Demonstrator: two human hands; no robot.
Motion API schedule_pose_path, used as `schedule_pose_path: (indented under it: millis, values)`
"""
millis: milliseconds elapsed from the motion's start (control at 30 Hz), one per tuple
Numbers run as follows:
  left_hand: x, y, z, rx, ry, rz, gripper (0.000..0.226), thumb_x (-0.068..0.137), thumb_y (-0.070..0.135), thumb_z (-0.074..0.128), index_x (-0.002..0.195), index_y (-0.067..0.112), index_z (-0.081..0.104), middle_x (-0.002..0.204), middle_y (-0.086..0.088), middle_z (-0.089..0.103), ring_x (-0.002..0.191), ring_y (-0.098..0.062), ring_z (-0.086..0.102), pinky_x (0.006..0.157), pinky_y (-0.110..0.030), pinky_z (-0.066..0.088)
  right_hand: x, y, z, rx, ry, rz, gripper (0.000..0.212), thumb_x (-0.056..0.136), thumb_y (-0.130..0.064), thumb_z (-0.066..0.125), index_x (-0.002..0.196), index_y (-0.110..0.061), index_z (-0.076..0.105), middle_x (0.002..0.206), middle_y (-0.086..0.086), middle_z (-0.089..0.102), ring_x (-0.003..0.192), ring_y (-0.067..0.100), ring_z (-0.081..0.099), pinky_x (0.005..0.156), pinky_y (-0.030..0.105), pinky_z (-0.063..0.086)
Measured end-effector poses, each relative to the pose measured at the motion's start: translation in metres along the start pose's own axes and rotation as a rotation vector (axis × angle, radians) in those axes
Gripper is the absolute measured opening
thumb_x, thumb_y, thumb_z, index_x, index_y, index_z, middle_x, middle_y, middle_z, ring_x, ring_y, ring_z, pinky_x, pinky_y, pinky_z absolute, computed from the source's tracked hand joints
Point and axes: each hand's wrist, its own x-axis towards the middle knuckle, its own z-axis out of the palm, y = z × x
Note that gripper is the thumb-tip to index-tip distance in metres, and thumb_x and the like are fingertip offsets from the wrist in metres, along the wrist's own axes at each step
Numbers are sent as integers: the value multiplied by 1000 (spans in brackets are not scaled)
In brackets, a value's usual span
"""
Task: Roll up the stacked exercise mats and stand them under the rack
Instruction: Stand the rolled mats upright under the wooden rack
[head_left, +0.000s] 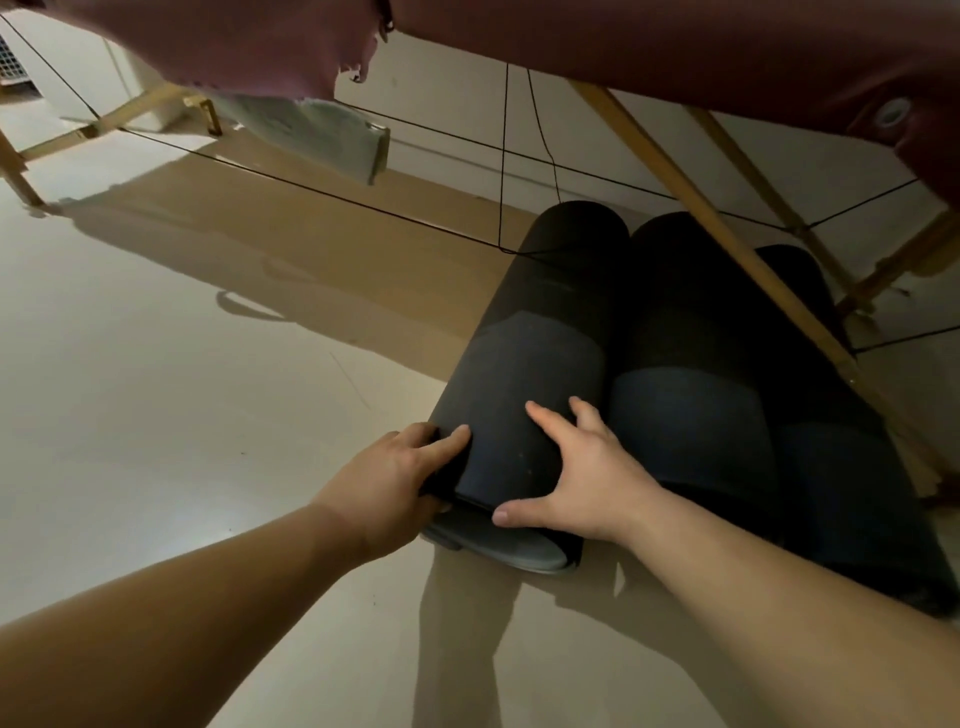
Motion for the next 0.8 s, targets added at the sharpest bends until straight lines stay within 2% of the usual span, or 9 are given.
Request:
schedule_pose_path:
  millis: [100, 167, 267, 367, 500, 600, 700, 800]
  values:
    - [8, -1, 0, 14, 1, 1, 77, 103, 27, 62, 166, 35, 19, 158, -1, 42, 134, -25, 49, 110, -35, 46, -1, 5, -1, -78, -18, -44, 134, 62, -73, 87, 163, -51, 3, 173, -7, -18, 161, 21, -12, 127, 48, 25]
    - [17, 3, 3, 9, 6, -21, 75, 106, 26, 57, 167, 35, 16, 159, -3, 40, 134, -27, 48, 110, -37, 46, 2, 9, -1, -119, -10, -54, 123, 71, -66, 85, 162, -55, 3, 173, -8, -18, 161, 19, -11, 125, 47, 30]
    - [38, 12, 6, 5, 24, -88, 72, 109, 31, 50, 167, 40, 8, 161, -3, 35, 137, -28, 44, 110, -41, 47, 7, 15, -2, -80, 96, -26, 99, 84, -58, 80, 159, -60, 15, 175, -12, -4, 161, 20, 9, 119, 46, 40]
    - [64, 22, 5, 73, 72, -177, 71, 109, 37, 48, 165, 45, 4, 150, -5, 35, 128, -29, 41, 103, -43, 51, 15, 19, -6, -49, 176, 7, 86, 88, -54, 77, 157, -58, 27, 174, -10, 12, 156, 22, 26, 116, 42, 43]
    - [73, 36, 10, 91, 80, -244, 77, 107, 32, 54, 165, 43, 4, 144, -6, 31, 123, -32, 37, 100, -44, 52, 24, 39, -18, 102, 137, -15, 86, 81, -42, 88, 151, -60, 40, 170, -16, 21, 156, 18, 25, 121, 40, 33]
    - [72, 33, 15, 92, 80, -249, 81, 106, 32, 57, 164, 45, 3, 146, -4, 29, 124, -32, 35, 99, -43, 52, 30, 51, -22, 125, 132, -6, 86, 75, -43, 92, 144, -64, 46, 167, -22, 26, 152, 16, 32, 121, 45, 38]
    - [87, 33, 14, 93, 91, -263, 82, 105, 32, 59, 164, 45, 4, 145, -4, 31, 122, -33, 35, 99, -44, 51, 39, 50, -23, 146, 152, 28, 87, 78, -38, 91, 146, -63, 44, 168, -21, 26, 150, 20, 37, 117, 49, 42]
    - [97, 42, 12, 75, 113, -278, 71, 109, 30, 48, 164, 44, 6, 143, -4, 32, 121, -33, 35, 95, -43, 52, 44, 50, -23, 172, 170, 53, 89, 80, -32, 91, 149, -60, 42, 168, -17, 27, 151, 21, 37, 118, 49, 41]
